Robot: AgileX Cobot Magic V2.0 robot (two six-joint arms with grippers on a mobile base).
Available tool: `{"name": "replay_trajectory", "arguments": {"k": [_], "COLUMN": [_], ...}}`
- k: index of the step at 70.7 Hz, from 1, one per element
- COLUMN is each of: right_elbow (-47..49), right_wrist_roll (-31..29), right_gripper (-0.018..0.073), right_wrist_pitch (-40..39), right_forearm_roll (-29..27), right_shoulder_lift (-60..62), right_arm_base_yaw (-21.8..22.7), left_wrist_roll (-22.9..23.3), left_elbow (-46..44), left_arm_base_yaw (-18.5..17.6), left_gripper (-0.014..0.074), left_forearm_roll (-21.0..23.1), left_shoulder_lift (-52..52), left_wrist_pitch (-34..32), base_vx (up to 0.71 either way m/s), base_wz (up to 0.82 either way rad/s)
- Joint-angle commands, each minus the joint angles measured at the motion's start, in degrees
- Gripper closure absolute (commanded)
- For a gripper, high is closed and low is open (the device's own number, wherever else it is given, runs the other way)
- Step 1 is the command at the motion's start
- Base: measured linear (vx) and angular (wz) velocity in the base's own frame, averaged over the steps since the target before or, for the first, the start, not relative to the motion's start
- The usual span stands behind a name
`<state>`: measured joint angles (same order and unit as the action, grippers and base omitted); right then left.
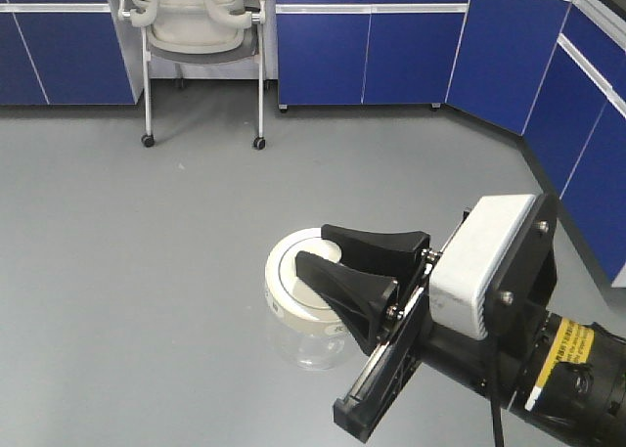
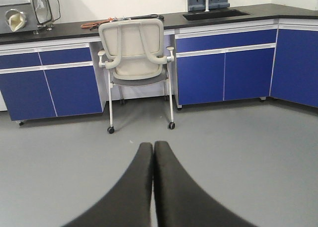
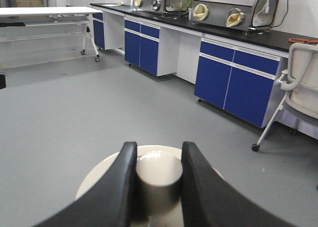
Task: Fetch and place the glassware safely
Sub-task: 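Hold the jar in the right gripper while the base drives away, then keep holding the jar in the right gripper while the base turns toward the black counter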
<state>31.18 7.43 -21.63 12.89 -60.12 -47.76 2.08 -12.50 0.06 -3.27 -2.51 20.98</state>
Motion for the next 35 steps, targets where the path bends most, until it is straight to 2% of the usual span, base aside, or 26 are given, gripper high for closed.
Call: {"name": "replay_trajectory", "arguments": {"k": [1, 35], "right_elbow": [1.9, 1.9], "right_wrist_roll": [-0.27, -0.27], "right_gripper": [0.0563, 0.0563], "right_wrist_pitch": [-6.12, -6.12], "right_forearm_roll": [-0.15, -0.15], "right_shoulder_lift": [1.2, 1.2], "right_arm_base_yaw": [0.04, 0.04], "left_wrist_roll": [0.47, 0.47], "left_elbow": [-1.38, -1.38], "left_arm_base_yaw": [-0.32, -0.32], "left_gripper": [0.0603, 0.0603], "left_forearm_roll": [0.32, 0.32], "left_shoulder_lift": [-0.66, -0.66], "left_wrist_pitch": [-4.25, -4.25], "base_vx": [0.5, 0.51], "base_wz": [0.0, 0.0]}}
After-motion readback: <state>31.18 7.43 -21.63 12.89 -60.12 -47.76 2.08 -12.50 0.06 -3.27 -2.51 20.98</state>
